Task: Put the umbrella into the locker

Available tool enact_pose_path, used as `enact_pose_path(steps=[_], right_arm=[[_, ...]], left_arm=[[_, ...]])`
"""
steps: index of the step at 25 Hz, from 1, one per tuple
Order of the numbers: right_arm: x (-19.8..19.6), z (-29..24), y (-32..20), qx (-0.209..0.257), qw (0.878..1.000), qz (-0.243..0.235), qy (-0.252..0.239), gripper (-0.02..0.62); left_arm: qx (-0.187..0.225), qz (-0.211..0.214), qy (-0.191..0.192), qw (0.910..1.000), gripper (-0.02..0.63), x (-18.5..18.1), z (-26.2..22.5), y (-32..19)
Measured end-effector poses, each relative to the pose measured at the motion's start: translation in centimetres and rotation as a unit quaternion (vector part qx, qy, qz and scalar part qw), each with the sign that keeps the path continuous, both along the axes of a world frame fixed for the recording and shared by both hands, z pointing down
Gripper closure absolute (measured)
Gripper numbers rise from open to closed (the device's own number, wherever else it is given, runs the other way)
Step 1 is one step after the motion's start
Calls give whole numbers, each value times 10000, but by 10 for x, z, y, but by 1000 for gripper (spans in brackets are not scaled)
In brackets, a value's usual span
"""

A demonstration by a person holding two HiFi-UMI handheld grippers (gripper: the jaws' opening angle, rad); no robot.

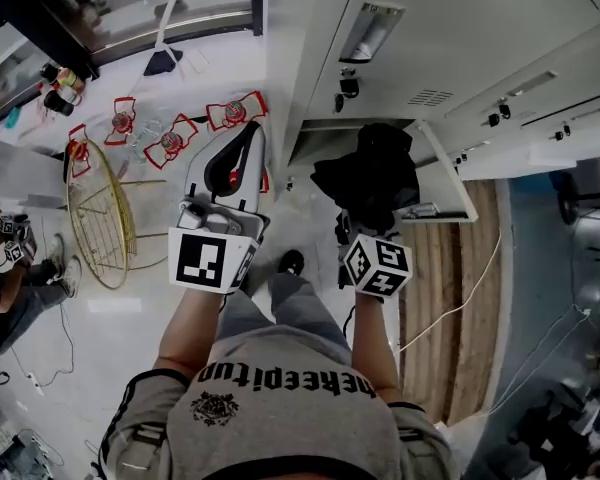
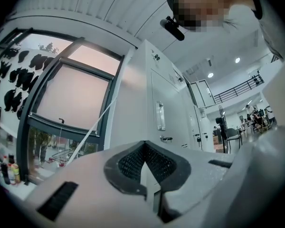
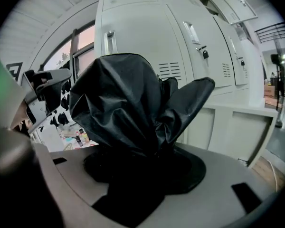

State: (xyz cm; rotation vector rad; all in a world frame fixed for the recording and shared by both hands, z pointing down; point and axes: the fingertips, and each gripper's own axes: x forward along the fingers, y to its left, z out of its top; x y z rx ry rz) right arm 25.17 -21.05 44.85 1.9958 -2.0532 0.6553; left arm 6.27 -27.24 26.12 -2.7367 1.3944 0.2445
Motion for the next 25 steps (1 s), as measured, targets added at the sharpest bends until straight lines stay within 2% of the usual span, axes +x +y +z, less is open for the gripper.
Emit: enact_pose_path(steps=[10, 25], right_arm=[[5, 63, -18, -658, 9975, -185, -169, 345], [19, 117, -55, -1041, 9941, -258, -145, 345]], left_arm=[[-88, -160, -89, 9998, 603, 2, 16, -5], [-278, -183, -136, 9994, 603, 13, 50, -5]])
